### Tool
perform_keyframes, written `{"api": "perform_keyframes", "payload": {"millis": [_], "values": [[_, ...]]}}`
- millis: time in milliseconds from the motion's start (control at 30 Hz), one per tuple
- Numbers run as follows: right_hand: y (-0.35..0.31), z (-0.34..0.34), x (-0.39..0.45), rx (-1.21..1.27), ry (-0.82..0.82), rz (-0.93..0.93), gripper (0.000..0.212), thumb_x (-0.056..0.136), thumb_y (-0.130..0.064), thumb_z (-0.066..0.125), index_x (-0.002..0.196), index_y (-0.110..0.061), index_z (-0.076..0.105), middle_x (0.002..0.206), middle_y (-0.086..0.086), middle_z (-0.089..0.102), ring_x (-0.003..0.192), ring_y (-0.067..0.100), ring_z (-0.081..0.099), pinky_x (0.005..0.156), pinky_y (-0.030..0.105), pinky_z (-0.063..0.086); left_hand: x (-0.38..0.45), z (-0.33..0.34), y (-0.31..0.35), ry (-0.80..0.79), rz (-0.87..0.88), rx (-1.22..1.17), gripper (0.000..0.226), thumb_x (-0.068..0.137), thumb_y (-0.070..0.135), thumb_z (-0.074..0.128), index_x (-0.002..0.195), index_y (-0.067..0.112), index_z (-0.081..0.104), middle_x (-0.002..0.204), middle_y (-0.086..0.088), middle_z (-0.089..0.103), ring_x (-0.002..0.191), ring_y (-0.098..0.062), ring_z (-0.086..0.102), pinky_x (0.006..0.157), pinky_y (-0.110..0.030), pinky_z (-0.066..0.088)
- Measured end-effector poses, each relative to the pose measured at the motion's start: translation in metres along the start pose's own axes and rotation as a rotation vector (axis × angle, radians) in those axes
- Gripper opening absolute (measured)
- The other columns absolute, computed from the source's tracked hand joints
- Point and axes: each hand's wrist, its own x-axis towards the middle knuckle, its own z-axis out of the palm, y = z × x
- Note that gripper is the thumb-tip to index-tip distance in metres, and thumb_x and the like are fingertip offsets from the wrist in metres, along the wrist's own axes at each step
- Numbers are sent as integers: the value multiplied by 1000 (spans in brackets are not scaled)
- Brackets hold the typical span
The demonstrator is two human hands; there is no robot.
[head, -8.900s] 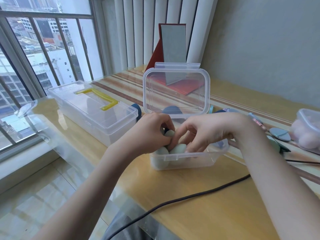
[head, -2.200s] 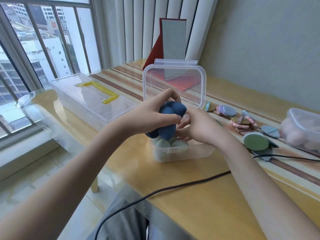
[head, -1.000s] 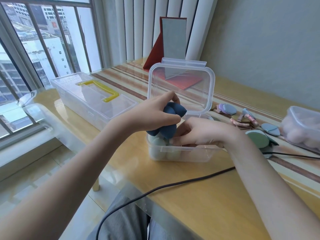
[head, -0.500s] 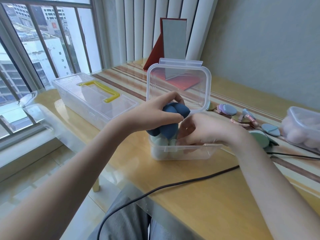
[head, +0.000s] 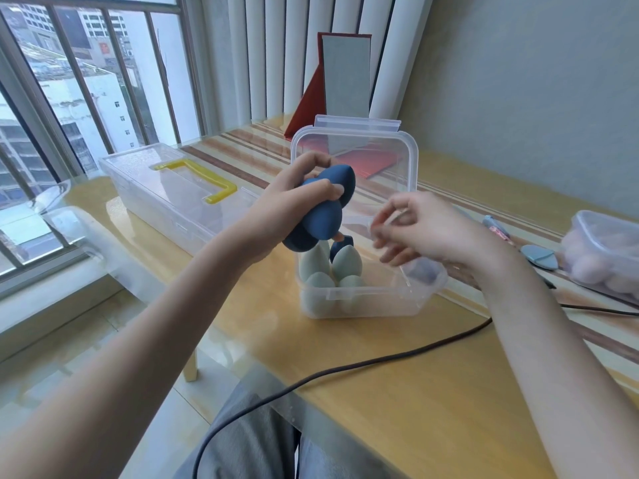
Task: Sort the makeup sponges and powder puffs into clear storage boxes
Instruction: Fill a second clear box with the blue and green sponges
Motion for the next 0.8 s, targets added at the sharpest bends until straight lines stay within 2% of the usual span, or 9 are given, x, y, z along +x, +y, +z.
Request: {"api": "perform_keyframes", "payload": {"millis": [67,100,200,300,400,533,600,700,800], "values": [[-6,0,2,109,191,-130,11,95,-29,58,94,-18,58,78,6,68,57,16,68,50,25,52,0,1,3,-13,15,-15,31,74,27,56,104,19,53,110,-23,55,71,-32,65,60,-30,52],[-9,2,2,205,205,-173,16,96,-35,55,99,-19,57,82,6,67,58,16,68,51,25,52,0,3,5,-25,28,-14,33,74,27,56,106,19,53,113,-23,56,73,-32,66,61,-30,53],[-16,10,-3,465,18,-202,30,96,-42,50,113,-18,56,94,5,69,70,21,71,57,28,55,2,10,9,-38,69,87,40,72,30,56,112,21,53,109,-9,59,80,-17,66,64,-22,52],[-18,11,-7,508,-35,-209,38,92,-47,52,113,-16,58,89,-1,72,77,19,72,63,29,57,3,14,9,-31,87,140,45,71,29,58,114,21,47,98,-2,61,69,-3,62,59,-14,49],[-20,10,-8,481,-44,-233,50,80,-50,61,116,-15,59,97,4,73,87,21,73,69,31,58,3,15,9,-1,104,168,43,73,29,60,111,20,42,97,-7,62,70,-8,62,64,-23,56],[-13,3,-4,519,83,-195,34,84,-32,72,111,-15,60,93,10,71,73,18,72,63,30,58,6,13,8,46,98,164,41,76,24,61,112,18,42,110,-2,63,88,-21,65,73,-33,59],[-8,-6,-3,414,175,-134,32,82,-43,72,102,-21,59,91,6,67,62,9,66,55,26,54,7,9,5,97,107,199,34,82,16,60,112,18,45,114,3,63,97,-19,63,76,-29,59],[1,-17,-1,125,210,-75,36,76,-61,67,89,-30,56,79,-2,66,50,5,58,47,24,47,6,5,4,110,151,355,20,79,20,57,99,18,59,98,6,69,93,-12,63,73,-22,55],[6,-19,1,-4,159,-68,18,83,-55,62,86,-39,55,90,-3,65,67,8,64,50,21,47,2,10,4,68,166,453,19,71,25,54,82,18,67,83,5,71,85,-12,64,75,-32,57]]}}
